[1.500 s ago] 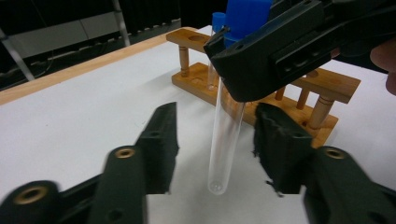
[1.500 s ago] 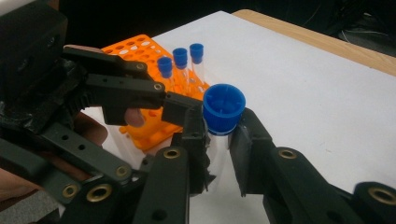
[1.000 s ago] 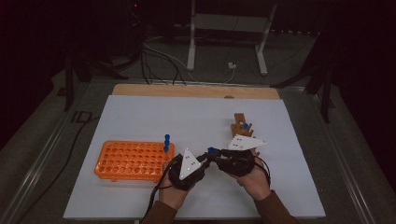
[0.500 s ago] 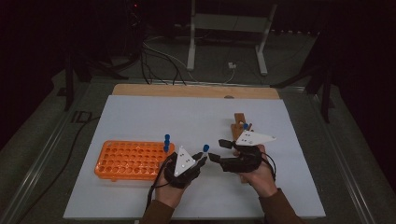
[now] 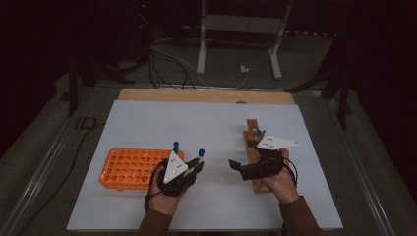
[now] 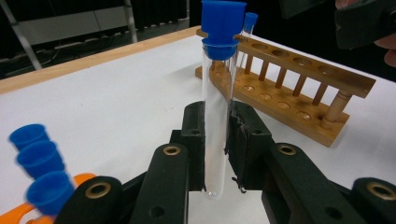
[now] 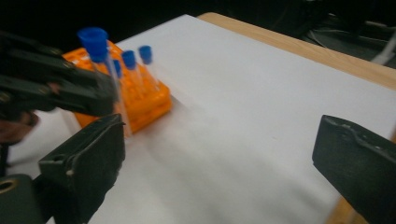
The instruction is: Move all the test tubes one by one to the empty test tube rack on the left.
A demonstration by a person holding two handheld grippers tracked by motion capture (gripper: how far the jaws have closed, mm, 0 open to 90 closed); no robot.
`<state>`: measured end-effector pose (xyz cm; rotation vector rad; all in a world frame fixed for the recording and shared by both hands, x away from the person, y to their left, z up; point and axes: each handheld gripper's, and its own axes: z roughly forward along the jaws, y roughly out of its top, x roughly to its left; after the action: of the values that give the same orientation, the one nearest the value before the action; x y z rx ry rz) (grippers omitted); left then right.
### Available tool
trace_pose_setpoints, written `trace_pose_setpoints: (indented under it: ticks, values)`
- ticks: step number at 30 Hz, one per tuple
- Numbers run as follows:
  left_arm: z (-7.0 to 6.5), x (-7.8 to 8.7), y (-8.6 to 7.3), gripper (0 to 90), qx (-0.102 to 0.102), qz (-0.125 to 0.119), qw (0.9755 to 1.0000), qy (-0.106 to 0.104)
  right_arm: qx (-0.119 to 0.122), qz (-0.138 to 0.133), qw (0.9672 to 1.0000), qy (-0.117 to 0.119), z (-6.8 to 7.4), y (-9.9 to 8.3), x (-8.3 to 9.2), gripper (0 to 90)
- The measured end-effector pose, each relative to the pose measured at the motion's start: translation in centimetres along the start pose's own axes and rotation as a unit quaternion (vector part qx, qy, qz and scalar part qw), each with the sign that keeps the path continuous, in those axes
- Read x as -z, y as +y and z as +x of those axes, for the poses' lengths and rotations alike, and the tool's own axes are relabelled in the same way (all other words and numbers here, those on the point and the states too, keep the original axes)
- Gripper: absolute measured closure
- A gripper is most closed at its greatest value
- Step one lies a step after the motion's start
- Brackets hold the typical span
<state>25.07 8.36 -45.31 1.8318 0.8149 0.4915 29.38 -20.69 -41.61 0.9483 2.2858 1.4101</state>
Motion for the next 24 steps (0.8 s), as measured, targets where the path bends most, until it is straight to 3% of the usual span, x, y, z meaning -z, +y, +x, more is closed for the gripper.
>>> trace_pose_setpoints:
  ticks: [11,24]
  values:
    - [1.3,1.6,-0.4,77.2,-0.008,0.000,0.9999,-0.015,-0.011,-0.010,0.9997,-0.019,-1.0,-0.1,0.7,0.5]
    - [2.7,3.5,-1.4,77.3,-0.001,0.008,0.9999,0.008,-0.015,-0.015,0.9995,-0.023,-1.2,-0.1,1.0,0.5]
